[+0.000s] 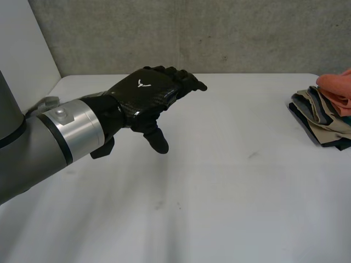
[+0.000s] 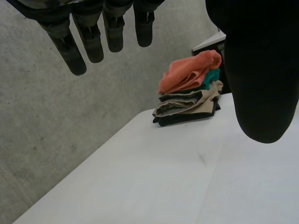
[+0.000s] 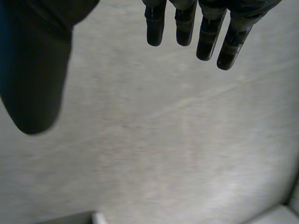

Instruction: Fold the laundry.

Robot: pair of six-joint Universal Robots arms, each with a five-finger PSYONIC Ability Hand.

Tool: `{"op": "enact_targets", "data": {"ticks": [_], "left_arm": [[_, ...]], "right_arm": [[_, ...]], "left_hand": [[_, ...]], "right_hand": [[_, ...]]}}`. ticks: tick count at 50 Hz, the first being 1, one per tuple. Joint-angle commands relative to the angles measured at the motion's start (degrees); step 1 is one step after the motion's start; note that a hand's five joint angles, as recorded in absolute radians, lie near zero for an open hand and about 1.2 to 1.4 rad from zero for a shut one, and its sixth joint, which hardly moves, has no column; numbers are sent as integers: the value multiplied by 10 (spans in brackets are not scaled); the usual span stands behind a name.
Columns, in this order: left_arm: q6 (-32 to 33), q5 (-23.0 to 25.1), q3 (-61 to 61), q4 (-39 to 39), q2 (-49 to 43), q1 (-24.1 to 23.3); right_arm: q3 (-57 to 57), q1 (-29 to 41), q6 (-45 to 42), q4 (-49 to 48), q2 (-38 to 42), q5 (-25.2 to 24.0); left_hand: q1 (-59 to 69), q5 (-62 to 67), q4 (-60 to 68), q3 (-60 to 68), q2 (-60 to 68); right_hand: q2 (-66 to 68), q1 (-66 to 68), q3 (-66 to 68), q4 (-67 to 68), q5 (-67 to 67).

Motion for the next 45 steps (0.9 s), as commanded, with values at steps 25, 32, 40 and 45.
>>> {"op": "enact_targets", "data": {"ticks": [25, 32, 40, 45], "left_arm": [[112, -189, -31, 179, -28, 241], [280, -190, 6, 186, -177, 332], [367, -198, 95, 189, -342, 378], [369, -197, 133, 202, -397, 382]], "right_arm": [[394, 470, 97, 118, -149, -171], [394, 478, -59, 156, -115, -41], [406, 504, -81, 153, -101, -5], [412, 504, -81, 152, -101, -5]], "left_hand": [[-9, -27, -16, -19, -16], [-9, -27, -16, -19, -16], [0, -18, -7, -10, -8], [243, 225, 236, 233, 235]], "right_hand": [[-27, -16, -22, -33, -37], [-27, -16, -22, -33, -37], [-27, -16, -22, -33, -37], [-27, -16, -22, -33, -37]]}}
